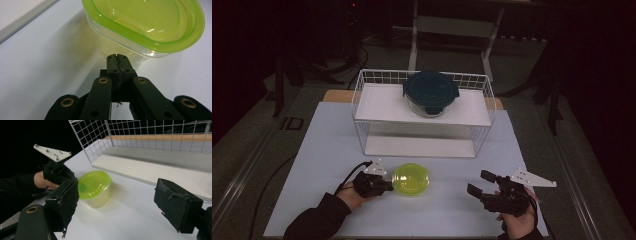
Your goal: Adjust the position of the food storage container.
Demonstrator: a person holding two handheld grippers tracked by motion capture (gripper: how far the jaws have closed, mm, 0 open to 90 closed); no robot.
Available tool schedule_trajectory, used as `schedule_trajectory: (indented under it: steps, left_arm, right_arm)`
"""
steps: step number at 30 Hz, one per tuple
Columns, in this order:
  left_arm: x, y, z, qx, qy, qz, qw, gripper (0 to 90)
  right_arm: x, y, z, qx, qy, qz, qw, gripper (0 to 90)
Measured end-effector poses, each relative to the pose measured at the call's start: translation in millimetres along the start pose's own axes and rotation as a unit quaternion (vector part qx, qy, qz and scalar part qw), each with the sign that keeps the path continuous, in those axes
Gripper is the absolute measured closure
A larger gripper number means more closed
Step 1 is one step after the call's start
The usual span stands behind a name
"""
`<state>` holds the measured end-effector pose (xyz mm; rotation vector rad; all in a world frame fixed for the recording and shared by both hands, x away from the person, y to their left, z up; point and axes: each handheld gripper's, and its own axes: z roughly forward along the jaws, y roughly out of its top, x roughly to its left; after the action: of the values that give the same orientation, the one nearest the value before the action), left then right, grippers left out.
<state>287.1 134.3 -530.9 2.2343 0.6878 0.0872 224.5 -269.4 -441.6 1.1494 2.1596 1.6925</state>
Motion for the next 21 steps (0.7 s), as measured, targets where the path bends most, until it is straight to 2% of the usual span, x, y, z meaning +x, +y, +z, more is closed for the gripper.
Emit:
schedule_trajectory:
  steps: [7,21]
  left_arm:
    - [0.7,7.3,8.7,-0.007,-0.005,-0.01,0.9999,88.6]
    - [-8.3,25.5,28.8,-0.008,-0.021,-0.002,0.9997,88.6]
  right_arm:
    - [-0.1,-0.5,-0.2,0.0,0.001,0.0,1.0,19.3]
    - [-0.8,-1.5,0.2,0.001,0.0,0.0,1.0,19.3]
